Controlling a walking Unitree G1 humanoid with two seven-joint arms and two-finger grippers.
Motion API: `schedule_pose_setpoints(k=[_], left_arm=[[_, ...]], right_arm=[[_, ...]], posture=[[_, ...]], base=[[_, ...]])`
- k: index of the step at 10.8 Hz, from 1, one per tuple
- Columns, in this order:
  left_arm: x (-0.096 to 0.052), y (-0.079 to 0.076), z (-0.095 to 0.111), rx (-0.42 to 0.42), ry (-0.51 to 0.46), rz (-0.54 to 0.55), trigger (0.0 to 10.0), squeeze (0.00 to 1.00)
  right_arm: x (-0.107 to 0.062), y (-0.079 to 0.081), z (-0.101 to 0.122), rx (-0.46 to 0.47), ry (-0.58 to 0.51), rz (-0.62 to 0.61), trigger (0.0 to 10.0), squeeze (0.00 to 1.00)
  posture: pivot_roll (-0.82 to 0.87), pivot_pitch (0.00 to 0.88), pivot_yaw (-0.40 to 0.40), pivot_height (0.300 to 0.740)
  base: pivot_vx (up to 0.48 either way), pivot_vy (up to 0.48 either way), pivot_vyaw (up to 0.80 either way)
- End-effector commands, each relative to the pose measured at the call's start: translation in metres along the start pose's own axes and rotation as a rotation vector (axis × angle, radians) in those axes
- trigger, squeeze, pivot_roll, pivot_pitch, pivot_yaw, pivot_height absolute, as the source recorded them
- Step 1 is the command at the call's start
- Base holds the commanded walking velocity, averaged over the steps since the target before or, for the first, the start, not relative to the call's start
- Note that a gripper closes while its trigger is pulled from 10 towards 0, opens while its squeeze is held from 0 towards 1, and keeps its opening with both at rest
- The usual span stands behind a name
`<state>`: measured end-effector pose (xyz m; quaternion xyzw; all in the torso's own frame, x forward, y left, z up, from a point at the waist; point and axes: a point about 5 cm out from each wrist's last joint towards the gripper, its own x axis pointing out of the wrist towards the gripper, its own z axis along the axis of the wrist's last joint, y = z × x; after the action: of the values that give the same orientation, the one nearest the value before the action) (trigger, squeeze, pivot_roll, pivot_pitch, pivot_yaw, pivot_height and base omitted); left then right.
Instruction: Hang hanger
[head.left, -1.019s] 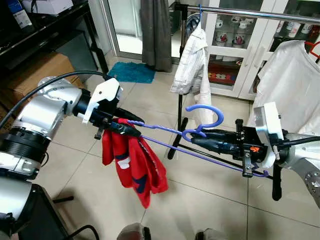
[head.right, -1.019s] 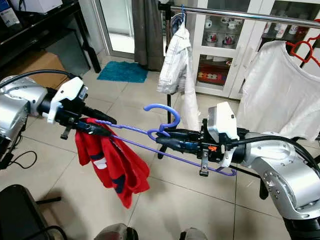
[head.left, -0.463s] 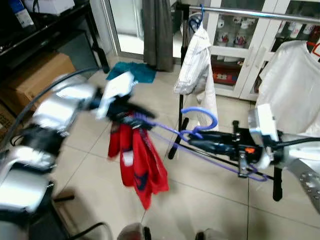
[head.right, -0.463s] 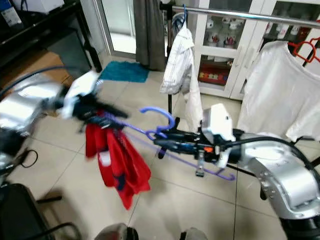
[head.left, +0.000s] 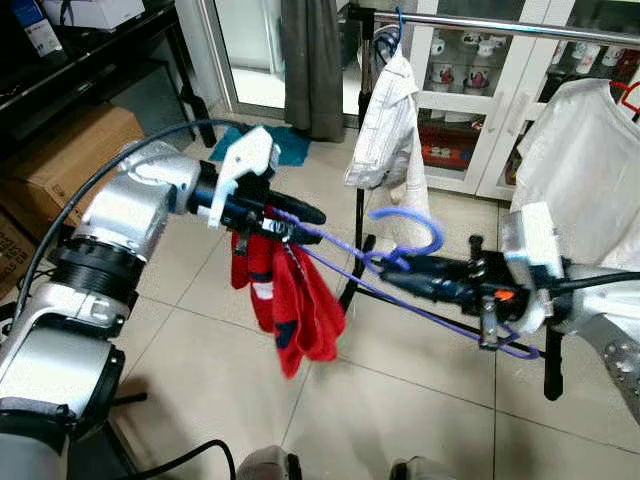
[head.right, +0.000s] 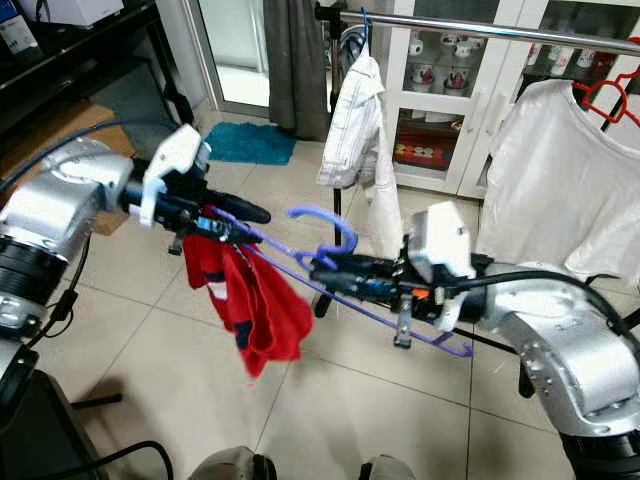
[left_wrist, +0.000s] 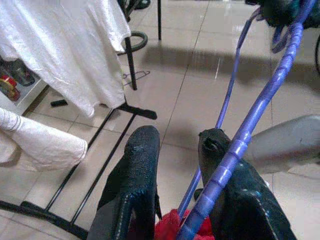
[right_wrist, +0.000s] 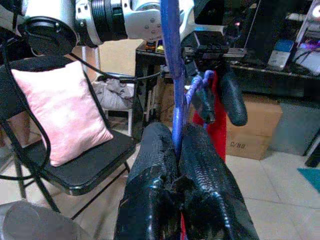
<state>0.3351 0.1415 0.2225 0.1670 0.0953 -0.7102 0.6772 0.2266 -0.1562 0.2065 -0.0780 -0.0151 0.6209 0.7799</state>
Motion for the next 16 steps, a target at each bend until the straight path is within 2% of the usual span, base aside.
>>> schedule_pose_setpoints(k=[1, 2, 3, 4, 5, 7, 8, 9, 10, 12, 13, 14, 16], left_arm=[[0.002, -0.005, 0.041, 0.115, -0.154, -0.088, 10.0, 0.0], [-0.002, -0.008, 0.04, 0.099, -0.146, -0.09, 10.0, 0.0], [-0.002, -0.007, 0.028, 0.07, -0.086, -0.061, 10.0, 0.76], [-0.003, -0.007, 0.019, 0.059, -0.054, -0.046, 10.0, 1.0], [-0.003, -0.009, 0.019, 0.05, -0.066, -0.046, 10.0, 1.0], [-0.006, -0.014, 0.029, 0.017, -0.157, -0.068, 10.0, 1.0], [-0.006, -0.014, 0.029, 0.011, -0.157, -0.073, 10.0, 1.0], [-0.005, -0.016, 0.017, 0.015, -0.063, -0.069, 10.0, 1.0], [-0.005, -0.015, 0.013, 0.021, -0.03, -0.061, 10.0, 1.0], [-0.008, -0.014, 0.019, 0.027, -0.113, -0.016, 10.0, 1.0], [-0.011, -0.011, 0.026, 0.015, -0.209, 0.013, 10.0, 0.36], [-0.012, -0.01, 0.028, 0.016, -0.236, 0.024, 10.0, 0.0], [-0.016, -0.009, 0.038, -0.012, -0.354, 0.053, 10.0, 0.0]], right_arm=[[0.011, 0.01, -0.007, 0.024, 0.023, 0.071, 0.0, 0.0], [0.011, 0.011, -0.008, 0.026, 0.025, 0.071, 0.0, 0.0], [0.011, 0.01, -0.008, 0.026, 0.023, 0.07, 0.0, 0.0], [0.011, 0.009, -0.008, 0.024, 0.021, 0.07, 0.0, 0.0], [0.011, 0.009, -0.008, 0.024, 0.022, 0.071, 0.0, 0.0], [0.01, 0.01, -0.01, 0.025, 0.028, 0.069, 0.0, 0.0], [0.01, 0.01, -0.01, 0.026, 0.032, 0.068, 0.0, 0.0], [0.01, 0.01, -0.012, 0.022, 0.045, 0.067, 0.0, 0.0], [0.01, 0.01, -0.012, 0.022, 0.046, 0.066, 0.0, 0.0], [0.008, 0.008, -0.016, 0.021, 0.069, 0.055, 0.0, 0.0], [0.009, 0.008, -0.019, 0.019, 0.087, 0.05, 0.0, 0.0], [0.009, 0.008, -0.02, 0.019, 0.092, 0.047, 0.0, 0.0], [0.008, 0.004, -0.022, 0.011, 0.108, 0.019, 0.0, 0.0]], posture=[[-0.11, 0.0, 0.099, 0.74], [-0.11, 0.0, 0.099, 0.74], [-0.09, 0.0, 0.09, 0.74], [-0.09, 0.0, 0.09, 0.74], [-0.09, 0.0, 0.086, 0.74], [-0.09, 0.0, 0.088, 0.74], [-0.09, 0.0, 0.088, 0.74], [-0.09, 0.0, 0.089, 0.74], [-0.09, 0.0, 0.089, 0.74], [-0.1, 0.0, 0.091, 0.74], [-0.1, 0.0, 0.091, 0.74], [-0.09, 0.0, 0.086, 0.74], [-0.09, 0.0, 0.087, 0.74]], base=[[0.0, 0.0, 0.0], [0.0, 0.0, 0.0], [0.0, 0.0, 0.0], [0.0, 0.0, 0.0], [0.0, 0.0, 0.0], [0.0, 0.0, 0.0], [0.0, 0.0, 0.0], [0.0, 0.0, 0.0], [0.0, 0.0, 0.0], [0.0, 0.0, 0.0], [0.0, 0.0, 0.0], [0.0, 0.0, 0.0], [0.0, 0.0, 0.0]])
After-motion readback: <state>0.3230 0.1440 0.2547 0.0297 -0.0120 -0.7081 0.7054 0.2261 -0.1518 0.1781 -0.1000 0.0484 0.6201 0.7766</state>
